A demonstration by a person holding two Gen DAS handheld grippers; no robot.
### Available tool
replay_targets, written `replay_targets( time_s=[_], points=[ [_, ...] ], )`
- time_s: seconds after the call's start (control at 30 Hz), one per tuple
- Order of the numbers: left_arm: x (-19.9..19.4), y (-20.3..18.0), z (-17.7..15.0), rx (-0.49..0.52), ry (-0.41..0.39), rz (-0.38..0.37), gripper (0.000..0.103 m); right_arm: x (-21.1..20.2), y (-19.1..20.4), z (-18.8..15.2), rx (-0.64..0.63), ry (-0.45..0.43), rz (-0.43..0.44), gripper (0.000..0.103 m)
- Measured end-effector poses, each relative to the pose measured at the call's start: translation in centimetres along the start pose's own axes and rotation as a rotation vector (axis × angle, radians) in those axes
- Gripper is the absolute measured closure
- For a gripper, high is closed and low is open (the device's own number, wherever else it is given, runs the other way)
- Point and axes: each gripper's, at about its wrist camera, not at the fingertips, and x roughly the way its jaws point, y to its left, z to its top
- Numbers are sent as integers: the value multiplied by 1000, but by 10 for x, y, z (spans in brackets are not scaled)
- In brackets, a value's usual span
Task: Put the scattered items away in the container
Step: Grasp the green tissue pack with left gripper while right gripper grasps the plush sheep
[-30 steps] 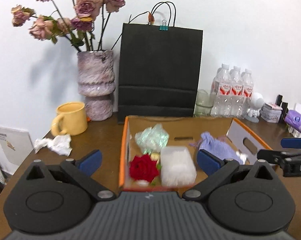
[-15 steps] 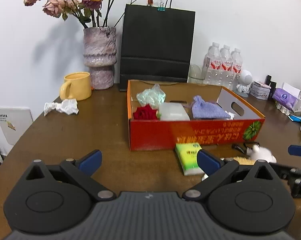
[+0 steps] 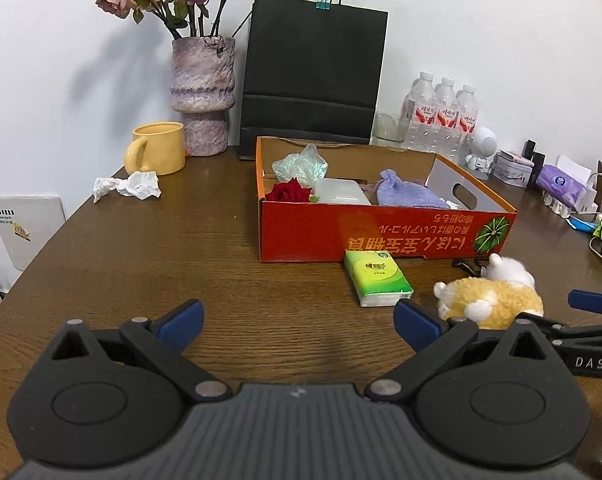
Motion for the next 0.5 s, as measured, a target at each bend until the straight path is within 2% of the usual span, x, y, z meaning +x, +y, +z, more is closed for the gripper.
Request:
replay_targets(
  time_s=[0.2, 0.23, 0.37, 0.5],
  points=[
    [4, -12, 0, 7, 10, -10, 0, 2, -25, -5, 53, 9, -32, 12],
    [5, -14, -1, 10, 13, -10, 0, 2, -28, -5, 67, 8, -24, 12],
    [10, -21, -1, 8, 22, -15, 0, -4, -25, -4, 85, -8, 104, 9],
    [14, -26, -2, 8, 32, -19, 0, 8, -2, -3, 24, 3, 93, 3]
  ],
)
